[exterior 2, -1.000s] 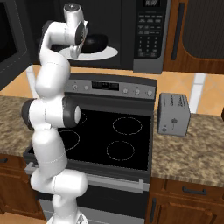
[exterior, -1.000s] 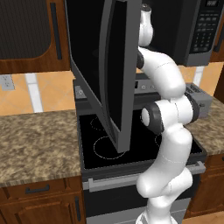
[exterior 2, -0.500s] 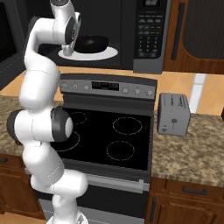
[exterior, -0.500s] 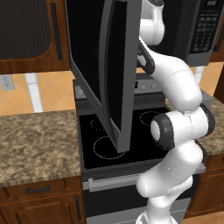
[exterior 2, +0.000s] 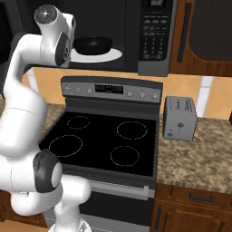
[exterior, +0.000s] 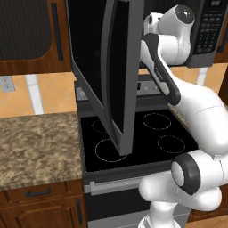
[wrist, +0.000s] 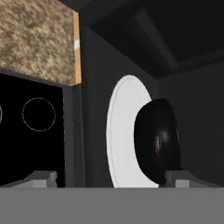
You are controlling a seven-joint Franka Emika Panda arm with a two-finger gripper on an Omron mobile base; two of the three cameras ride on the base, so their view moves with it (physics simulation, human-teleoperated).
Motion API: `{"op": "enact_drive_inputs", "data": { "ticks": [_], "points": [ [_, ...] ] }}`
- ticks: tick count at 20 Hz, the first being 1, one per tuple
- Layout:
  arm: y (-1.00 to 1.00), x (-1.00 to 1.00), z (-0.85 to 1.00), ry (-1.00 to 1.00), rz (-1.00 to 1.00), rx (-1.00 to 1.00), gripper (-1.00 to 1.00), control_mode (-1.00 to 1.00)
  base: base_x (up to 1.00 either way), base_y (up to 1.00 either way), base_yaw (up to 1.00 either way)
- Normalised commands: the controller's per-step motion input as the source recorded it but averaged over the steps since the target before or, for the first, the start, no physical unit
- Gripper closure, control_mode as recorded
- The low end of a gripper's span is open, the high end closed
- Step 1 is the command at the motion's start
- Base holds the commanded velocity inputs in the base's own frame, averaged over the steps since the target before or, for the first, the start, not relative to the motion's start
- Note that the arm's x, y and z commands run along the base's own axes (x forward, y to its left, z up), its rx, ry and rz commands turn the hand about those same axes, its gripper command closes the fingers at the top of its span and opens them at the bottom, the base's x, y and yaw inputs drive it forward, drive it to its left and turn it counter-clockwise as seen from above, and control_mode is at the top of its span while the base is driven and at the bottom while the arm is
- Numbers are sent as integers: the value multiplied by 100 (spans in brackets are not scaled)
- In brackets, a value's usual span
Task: Open the microwave, place the bowl with waffle inside the microwave, then close the microwave door and turn it on.
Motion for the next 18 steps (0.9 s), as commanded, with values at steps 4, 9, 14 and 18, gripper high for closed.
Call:
{"op": "enact_drive_inputs", "data": {
  "ticks": [4,9,14,18],
  "points": [
    [-9,-100,0,-28,2,0,100,-100,0,0,0],
    [-1,-100,0,-30,3,0,100,-100,0,0,0],
    [0,-100,0,-30,3,0,100,-100,0,0,0],
    [0,-100,9,-18,3,0,100,-100,0,0,0]
  ]
}}
